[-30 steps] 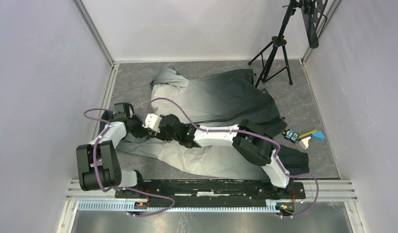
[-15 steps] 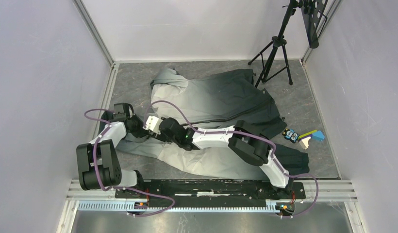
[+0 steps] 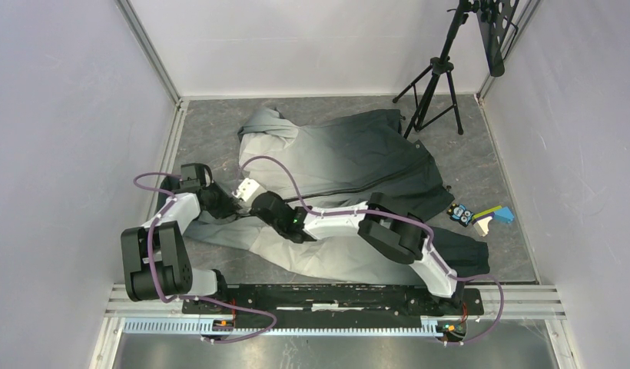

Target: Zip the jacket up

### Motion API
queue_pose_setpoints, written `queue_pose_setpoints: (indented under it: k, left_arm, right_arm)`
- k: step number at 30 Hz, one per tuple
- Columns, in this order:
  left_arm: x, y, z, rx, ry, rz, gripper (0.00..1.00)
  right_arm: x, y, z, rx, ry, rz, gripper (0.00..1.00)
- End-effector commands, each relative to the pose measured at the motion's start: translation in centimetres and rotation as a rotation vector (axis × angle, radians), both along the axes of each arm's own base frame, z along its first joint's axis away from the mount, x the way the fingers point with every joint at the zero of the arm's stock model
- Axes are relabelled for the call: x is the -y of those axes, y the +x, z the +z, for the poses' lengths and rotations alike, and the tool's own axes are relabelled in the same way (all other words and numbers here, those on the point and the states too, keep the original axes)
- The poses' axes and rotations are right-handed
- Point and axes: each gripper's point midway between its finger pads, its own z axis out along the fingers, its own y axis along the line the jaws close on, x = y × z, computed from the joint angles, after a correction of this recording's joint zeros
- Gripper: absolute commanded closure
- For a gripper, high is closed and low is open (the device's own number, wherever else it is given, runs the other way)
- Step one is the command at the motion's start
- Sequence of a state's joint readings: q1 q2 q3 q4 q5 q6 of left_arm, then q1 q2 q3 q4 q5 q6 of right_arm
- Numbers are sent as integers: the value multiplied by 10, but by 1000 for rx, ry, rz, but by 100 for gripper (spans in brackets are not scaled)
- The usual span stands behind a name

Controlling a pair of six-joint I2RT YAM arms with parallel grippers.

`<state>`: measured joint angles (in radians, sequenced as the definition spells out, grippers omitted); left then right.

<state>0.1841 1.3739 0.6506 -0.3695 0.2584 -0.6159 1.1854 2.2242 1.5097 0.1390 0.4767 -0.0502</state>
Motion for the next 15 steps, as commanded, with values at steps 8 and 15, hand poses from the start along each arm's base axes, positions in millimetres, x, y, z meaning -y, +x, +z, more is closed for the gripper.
queue_pose_setpoints:
  k: [8, 15]
  left_arm:
    - [-28, -5, 6, 4, 138, 61, 98]
    - [-40, -7, 15, 22, 203, 92, 98]
  right_arm:
    - [42, -7, 45, -106, 453, -230, 100]
    - [44, 4, 25, -207, 501, -244, 100]
